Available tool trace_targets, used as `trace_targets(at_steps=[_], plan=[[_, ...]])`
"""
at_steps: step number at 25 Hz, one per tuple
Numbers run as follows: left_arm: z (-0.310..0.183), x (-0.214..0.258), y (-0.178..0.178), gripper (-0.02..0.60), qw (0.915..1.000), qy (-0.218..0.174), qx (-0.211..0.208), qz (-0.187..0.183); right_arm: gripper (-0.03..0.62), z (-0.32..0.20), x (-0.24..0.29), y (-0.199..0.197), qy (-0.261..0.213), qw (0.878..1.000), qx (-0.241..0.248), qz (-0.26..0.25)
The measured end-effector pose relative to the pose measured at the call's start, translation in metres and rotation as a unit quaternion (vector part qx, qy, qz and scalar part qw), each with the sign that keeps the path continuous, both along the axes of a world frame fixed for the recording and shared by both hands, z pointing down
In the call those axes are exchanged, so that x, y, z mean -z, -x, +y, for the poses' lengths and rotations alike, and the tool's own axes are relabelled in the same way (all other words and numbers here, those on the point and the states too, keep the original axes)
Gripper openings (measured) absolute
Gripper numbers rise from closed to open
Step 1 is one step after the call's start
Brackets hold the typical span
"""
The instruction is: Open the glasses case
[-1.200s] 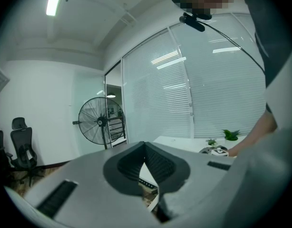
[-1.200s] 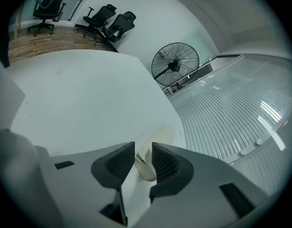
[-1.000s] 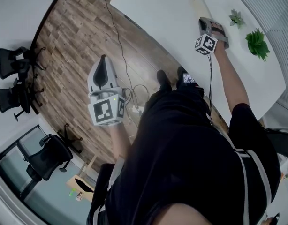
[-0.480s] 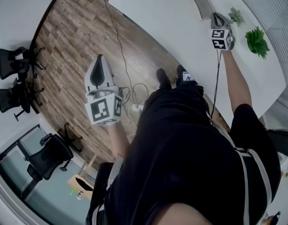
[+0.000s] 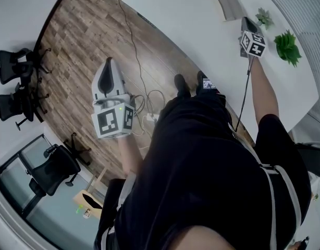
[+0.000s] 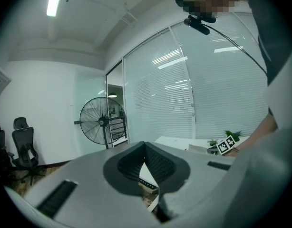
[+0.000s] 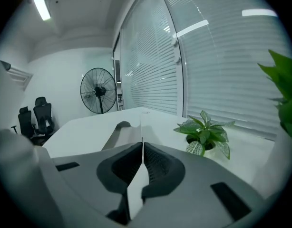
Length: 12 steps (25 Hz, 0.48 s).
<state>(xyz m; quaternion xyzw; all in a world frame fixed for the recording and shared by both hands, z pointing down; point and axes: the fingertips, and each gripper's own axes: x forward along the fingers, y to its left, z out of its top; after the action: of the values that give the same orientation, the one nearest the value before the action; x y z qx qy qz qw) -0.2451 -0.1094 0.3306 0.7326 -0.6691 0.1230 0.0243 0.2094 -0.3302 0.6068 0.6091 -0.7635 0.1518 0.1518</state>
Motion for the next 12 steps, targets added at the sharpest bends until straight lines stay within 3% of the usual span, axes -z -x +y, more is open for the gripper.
trace_targets(at_steps=[6, 12], plan=[[0.003, -0.002, 0.001, -0.003, 1.0, 0.002, -0.002, -0.001, 0.026, 0.003, 0.006, -0.006, -0.005, 0.998, -0.025, -0.052], [0.006, -0.007, 0.001, -0.003, 0.9999, 0.005, -0.004, 0.01, 0.026, 0.011, 0.008, -0.018, -0.005, 0.996, -0.047, -0.073]])
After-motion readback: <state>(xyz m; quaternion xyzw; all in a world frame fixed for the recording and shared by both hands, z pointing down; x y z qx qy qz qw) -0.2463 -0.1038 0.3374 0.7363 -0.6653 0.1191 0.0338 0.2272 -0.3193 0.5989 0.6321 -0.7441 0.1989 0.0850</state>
